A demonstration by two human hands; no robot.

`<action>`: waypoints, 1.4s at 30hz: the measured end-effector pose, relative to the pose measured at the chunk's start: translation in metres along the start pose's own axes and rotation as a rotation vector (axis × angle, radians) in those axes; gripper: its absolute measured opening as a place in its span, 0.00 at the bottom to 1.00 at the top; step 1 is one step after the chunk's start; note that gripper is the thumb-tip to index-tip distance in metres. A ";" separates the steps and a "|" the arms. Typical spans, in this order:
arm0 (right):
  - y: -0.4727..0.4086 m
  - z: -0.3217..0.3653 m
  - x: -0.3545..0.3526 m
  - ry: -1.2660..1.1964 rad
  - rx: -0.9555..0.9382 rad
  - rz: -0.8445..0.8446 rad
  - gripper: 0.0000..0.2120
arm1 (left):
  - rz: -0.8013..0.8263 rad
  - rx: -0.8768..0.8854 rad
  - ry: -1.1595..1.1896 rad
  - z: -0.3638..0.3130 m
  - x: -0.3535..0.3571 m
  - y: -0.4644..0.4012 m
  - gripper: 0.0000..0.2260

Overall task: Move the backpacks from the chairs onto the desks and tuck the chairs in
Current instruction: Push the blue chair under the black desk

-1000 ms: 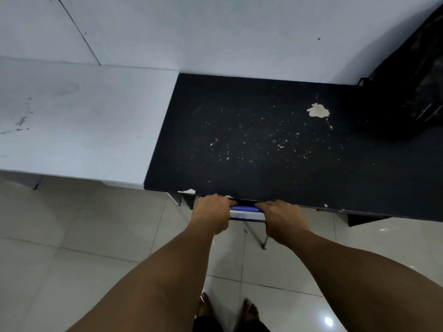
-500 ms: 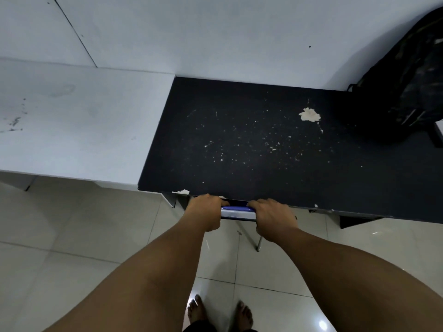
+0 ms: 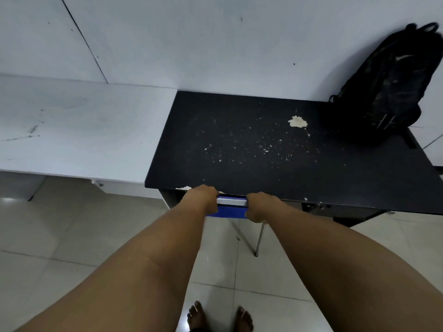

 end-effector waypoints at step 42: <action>0.145 0.042 0.280 0.158 -0.224 0.526 0.24 | 0.269 -0.477 0.469 0.033 0.276 0.233 0.23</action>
Point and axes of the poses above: each hand's wrist, its own y-axis away from the middle knuckle, its own x-axis out of the palm, z = x × y, the point moved 10 cm from there along -y, towards the middle knuckle, and after that the axes turned 4 degrees about -z, right-handed, at the moved point
